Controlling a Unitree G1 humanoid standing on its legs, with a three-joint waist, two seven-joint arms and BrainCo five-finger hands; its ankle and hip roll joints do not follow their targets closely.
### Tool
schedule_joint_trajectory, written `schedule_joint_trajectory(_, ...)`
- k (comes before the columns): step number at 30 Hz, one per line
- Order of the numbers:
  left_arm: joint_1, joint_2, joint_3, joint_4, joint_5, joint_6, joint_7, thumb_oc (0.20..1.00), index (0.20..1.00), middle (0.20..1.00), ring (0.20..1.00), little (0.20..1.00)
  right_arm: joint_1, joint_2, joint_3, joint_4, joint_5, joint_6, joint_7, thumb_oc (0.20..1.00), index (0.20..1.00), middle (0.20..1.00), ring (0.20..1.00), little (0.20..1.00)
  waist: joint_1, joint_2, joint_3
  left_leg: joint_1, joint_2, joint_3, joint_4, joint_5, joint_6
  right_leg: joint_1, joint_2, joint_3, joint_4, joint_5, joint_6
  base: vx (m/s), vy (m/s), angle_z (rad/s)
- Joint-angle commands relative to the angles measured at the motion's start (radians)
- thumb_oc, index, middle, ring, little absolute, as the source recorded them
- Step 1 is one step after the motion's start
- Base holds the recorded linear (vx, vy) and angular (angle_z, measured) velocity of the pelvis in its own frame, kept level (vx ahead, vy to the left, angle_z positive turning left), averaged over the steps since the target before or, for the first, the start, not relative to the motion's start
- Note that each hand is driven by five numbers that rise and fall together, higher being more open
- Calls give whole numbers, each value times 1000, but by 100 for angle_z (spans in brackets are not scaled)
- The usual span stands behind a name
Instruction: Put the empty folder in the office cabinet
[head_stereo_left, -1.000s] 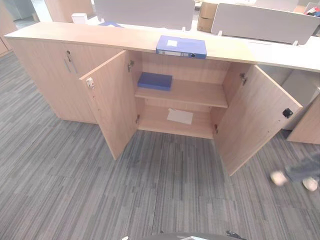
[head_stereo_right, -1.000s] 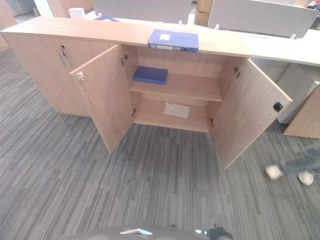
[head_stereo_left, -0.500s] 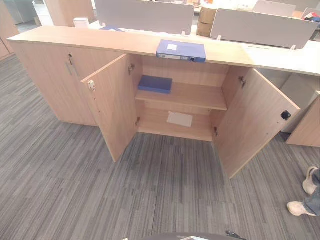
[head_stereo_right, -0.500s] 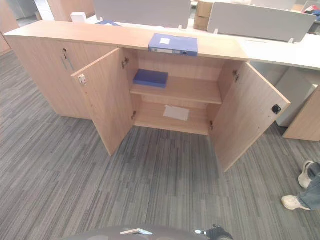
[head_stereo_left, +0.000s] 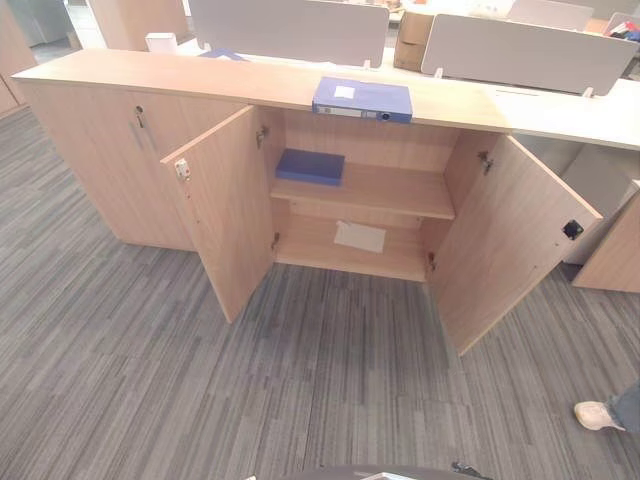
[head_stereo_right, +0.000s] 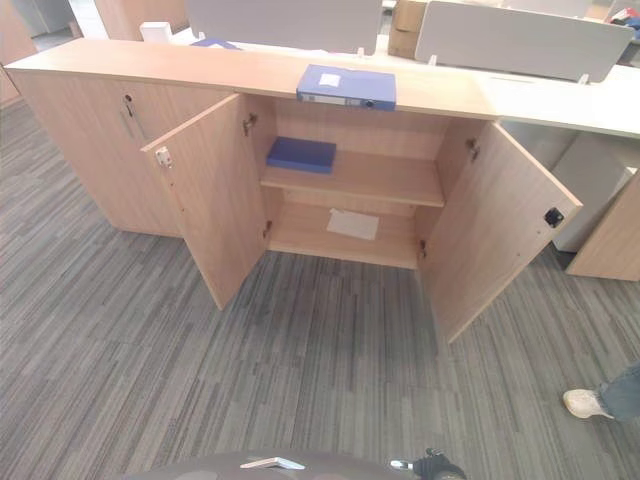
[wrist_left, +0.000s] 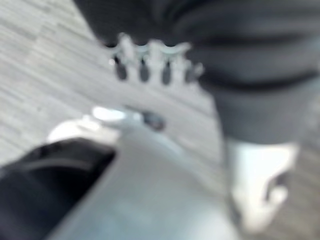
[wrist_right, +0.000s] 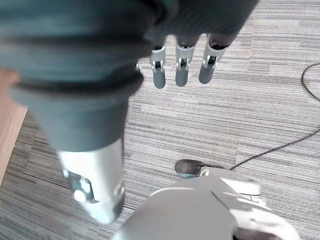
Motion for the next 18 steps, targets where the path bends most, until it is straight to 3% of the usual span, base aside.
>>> schedule_joint_trajectory(1,-53,-45,-33,54,5,3,1,1000,1000,1000,1000,1000,-62,-49,-5,51,-3,1,-5,1000,1000,1000,1000,1000,-2,48,23,-16,-25,115,-1,-87,2,36,27,-68,3,-113,29,0,0,0)
schedule_joint_trajectory(11,-52,-48,-18,55,9,-1,13,1000,1000,1000,1000,1000,-58,-47,-4,42,-4,-13,-4,1000,1000,1000,1000,1000,1,46,32,-15,-21,132,-1,-88,1,38,14,-90,3,-110,33,36,-29,0)
schedule_joint_trajectory(16,-59,-48,-26,36,-14,-17,32,1000,1000,1000,1000,1000,-67,-54,6,20,-6,-36,-6,1000,1000,1000,1000,1000,-3,51,56,-6,-20,142,-1,-81,7,39,19,-92,3,-116,20,31,-95,-1)
schedule_joint_trajectory(18,-68,-50,-26,32,-46,-33,46,1000,1000,1000,1000,1000,-74,-63,11,8,2,-46,-3,1000,1000,1000,1000,1000,-6,41,78,-33,-32,162,101,-115,15,39,9,-98,4,-118,3,-18,-117,-2)
